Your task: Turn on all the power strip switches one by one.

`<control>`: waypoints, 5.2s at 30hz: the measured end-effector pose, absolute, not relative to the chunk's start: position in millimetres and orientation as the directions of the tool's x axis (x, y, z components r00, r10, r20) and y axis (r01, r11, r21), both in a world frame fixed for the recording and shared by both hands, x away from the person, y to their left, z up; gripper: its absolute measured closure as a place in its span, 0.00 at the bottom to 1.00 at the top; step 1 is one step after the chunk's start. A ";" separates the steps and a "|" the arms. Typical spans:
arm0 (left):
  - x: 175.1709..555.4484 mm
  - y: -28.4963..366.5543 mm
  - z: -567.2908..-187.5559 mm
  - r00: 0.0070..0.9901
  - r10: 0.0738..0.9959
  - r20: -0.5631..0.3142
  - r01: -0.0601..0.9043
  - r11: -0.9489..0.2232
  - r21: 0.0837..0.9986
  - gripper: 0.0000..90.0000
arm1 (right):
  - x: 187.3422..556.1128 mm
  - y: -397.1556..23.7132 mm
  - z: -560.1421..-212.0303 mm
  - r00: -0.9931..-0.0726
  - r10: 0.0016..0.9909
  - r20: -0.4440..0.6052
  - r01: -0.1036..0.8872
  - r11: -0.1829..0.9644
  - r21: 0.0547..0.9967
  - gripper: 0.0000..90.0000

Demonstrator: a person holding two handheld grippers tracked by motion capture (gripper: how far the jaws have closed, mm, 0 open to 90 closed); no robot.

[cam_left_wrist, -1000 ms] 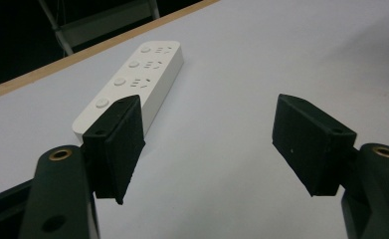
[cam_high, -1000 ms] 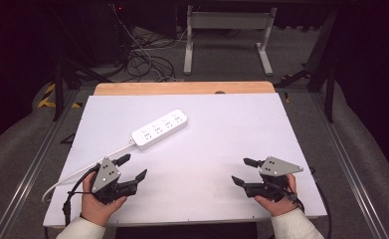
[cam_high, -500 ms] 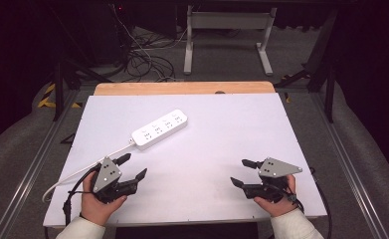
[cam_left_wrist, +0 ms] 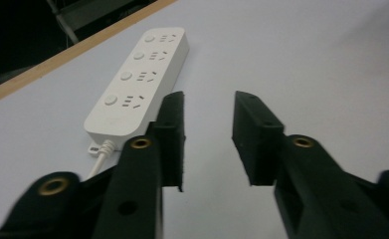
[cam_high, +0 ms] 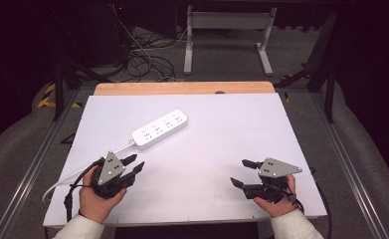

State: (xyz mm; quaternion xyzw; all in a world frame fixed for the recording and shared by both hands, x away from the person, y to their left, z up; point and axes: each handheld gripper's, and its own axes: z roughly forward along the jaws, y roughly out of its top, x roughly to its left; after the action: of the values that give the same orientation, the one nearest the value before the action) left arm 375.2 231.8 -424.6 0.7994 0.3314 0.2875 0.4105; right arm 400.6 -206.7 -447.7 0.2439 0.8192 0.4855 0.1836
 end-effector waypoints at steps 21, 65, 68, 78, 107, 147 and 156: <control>414.5 239.3 -393.8 0.652 0.753 0.089 0.376 -0.422 0.825 1.00 | 393.5 -212.5 -450.8 -0.796 0.603 -0.061 0.243 0.410 0.879 0.33; 505.7 240.8 -386.9 0.602 0.795 0.076 0.455 -0.419 0.786 1.00 | 395.6 -208.4 -452.3 -0.802 0.594 -0.068 0.240 0.424 0.873 0.33; 515.0 239.4 -392.2 0.598 0.798 0.074 0.469 -0.423 0.775 1.00 | 396.6 -207.8 -452.5 -0.805 0.589 -0.068 0.238 0.427 0.873 0.33; 540.4 241.4 -406.4 0.547 0.837 0.000 0.558 -0.365 0.746 1.00 | 397.4 -206.2 -452.0 -0.813 0.578 -0.070 0.230 0.430 0.873 0.33; 566.8 232.1 -436.5 0.488 0.873 -0.016 0.696 -0.378 0.610 1.00 | 398.0 -205.6 -452.9 -0.817 0.572 -0.066 0.234 0.434 0.870 0.33; 566.3 224.4 -445.6 0.483 0.874 0.052 0.694 -0.419 0.585 1.00 | 396.9 -204.0 -455.2 -0.827 0.559 -0.060 0.240 0.448 0.861 0.32; 563.7 222.5 -431.3 0.492 0.870 0.021 0.662 -0.389 0.641 1.00 | 397.4 -205.7 -454.8 -0.825 0.562 -0.058 0.241 0.443 0.864 0.32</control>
State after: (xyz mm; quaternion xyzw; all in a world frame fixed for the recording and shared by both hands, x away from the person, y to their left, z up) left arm 563.7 222.5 -431.3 0.8138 0.4707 0.1800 0.2894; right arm 397.4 -205.7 -454.8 0.2412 0.8320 0.4694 0.1711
